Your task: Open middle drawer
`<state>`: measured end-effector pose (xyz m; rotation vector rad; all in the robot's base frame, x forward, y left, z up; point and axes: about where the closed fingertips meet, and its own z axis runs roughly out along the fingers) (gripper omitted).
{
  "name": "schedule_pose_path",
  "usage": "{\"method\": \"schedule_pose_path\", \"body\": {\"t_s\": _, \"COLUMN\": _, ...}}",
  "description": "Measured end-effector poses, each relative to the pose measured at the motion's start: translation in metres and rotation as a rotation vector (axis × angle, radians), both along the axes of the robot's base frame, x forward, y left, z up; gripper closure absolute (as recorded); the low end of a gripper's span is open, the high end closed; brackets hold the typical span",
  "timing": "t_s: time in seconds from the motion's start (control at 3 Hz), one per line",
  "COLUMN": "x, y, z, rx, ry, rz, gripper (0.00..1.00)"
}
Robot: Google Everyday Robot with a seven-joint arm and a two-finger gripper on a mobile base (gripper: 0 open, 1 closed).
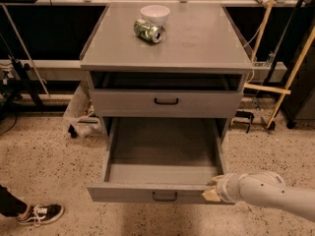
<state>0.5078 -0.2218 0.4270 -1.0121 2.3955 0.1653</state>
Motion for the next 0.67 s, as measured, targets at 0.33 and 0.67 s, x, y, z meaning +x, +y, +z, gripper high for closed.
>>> {"method": "schedule_pose_path", "body": {"t_s": 0.33, "x": -0.0001, "y": 0.0003, "z": 0.0020, "rx": 0.000, "ry": 0.000, "rz": 0.000, "gripper": 1.00}}
{"method": "schedule_pose_path", "body": {"t_s": 0.67, "x": -0.0065, "y": -0.0002, "z": 0.0008, "rx": 0.009, "ry": -0.002, "rz": -0.009, "gripper": 1.00}}
